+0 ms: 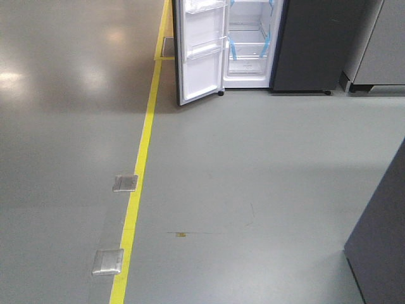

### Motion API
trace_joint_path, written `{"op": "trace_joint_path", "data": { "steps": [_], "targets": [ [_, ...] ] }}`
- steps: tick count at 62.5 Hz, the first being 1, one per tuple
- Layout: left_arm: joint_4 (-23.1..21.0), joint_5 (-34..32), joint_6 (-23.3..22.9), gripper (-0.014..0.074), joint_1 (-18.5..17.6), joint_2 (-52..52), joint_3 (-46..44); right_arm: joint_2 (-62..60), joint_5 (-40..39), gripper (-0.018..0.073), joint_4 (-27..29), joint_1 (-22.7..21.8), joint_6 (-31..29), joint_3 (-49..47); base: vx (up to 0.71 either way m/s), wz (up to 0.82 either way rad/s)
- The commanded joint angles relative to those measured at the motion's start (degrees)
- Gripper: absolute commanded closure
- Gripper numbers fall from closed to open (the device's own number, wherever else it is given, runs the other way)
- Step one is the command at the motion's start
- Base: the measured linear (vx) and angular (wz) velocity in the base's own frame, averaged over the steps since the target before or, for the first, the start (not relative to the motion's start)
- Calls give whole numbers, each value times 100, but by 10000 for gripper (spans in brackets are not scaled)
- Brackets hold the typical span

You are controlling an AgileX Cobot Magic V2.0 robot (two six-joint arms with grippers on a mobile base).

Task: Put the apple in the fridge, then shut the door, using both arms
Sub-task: 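Drive closer to the refrigerator holding the apple in the right gripper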

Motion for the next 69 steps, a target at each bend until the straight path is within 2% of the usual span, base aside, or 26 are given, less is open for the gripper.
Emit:
{"op": "trace_joint_path", "data": {
  "steps": [1,69],
  "targets": [
    [-11,-390,-22,603,-11,-88,163,-113,-427,536,57,-14,-47,-173,29,7],
    [-11,-390,-22,603,-11,-88,163,-113,-427,536,57,-14,-47,-173,31,0]
  ]
}}
